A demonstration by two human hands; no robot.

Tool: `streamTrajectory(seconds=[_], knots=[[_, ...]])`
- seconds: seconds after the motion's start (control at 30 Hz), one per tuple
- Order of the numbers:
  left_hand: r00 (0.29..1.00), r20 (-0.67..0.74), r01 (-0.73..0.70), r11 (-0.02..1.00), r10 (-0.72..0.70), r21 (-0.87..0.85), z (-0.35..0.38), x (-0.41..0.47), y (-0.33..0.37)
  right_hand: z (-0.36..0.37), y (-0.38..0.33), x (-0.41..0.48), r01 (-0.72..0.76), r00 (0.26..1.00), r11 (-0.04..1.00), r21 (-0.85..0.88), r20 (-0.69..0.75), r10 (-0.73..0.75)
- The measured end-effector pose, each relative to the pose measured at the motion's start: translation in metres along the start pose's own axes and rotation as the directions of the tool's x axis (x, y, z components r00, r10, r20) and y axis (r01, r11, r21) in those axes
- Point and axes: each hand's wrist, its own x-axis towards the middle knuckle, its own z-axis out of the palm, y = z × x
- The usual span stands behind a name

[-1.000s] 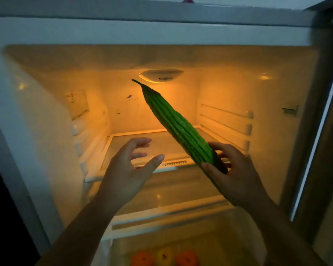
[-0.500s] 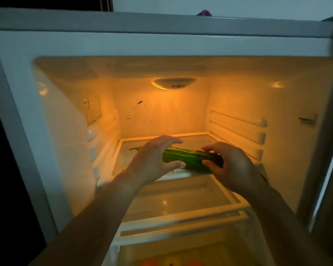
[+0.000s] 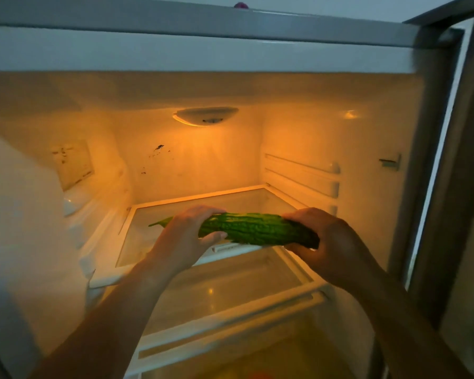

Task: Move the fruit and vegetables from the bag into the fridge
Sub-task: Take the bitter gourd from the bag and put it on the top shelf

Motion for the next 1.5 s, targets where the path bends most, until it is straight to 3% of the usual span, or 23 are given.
streamTrajectory(seconds=[0.2, 0.3, 0.43, 0.67, 0.9, 1.03, 1.37, 1.5], knots=[[0.999, -0.039, 0.012, 0.999, -0.014, -0.031, 0.017, 0.011, 0.007, 0.004, 0.006, -0.001, -0.179, 0.969, 0.972, -0.152, -0.201, 0.147], [0.983, 0.139, 0.117, 0.993, -0.117, 0.010, 0.026, 0.013, 0.004, 0.007, 0.010, 0.000, -0.262, 0.955, 0.946, -0.192, -0.193, 0.225], [0.925, 0.312, 0.200, 0.975, -0.219, 0.092, 0.032, 0.015, -0.006, 0.006, 0.015, -0.005, -0.227, 0.962, 0.965, -0.131, -0.186, 0.201], [0.936, 0.261, 0.227, 0.971, -0.237, 0.068, 0.031, 0.014, -0.001, 0.005, 0.025, -0.015, -0.133, 0.966, 0.991, -0.027, -0.227, 0.123], [0.941, 0.229, 0.249, 0.968, -0.251, 0.037, 0.028, 0.013, 0.003, 0.020, 0.018, 0.003, -0.251, 0.917, 0.962, -0.109, -0.344, 0.200], [0.947, 0.205, 0.243, 0.969, -0.246, 0.036, 0.026, 0.012, 0.008, 0.030, 0.012, 0.004, -0.309, 0.924, 0.937, -0.163, -0.285, 0.255], [0.960, 0.166, 0.218, 0.974, -0.225, 0.059, 0.020, 0.004, 0.016, 0.035, 0.030, 0.000, -0.095, 0.978, 0.991, -0.095, -0.196, 0.075], [0.960, 0.165, 0.218, 0.974, -0.225, 0.059, 0.019, 0.004, 0.017, 0.039, 0.029, 0.012, -0.185, 0.951, 0.981, -0.051, -0.262, 0.166]])
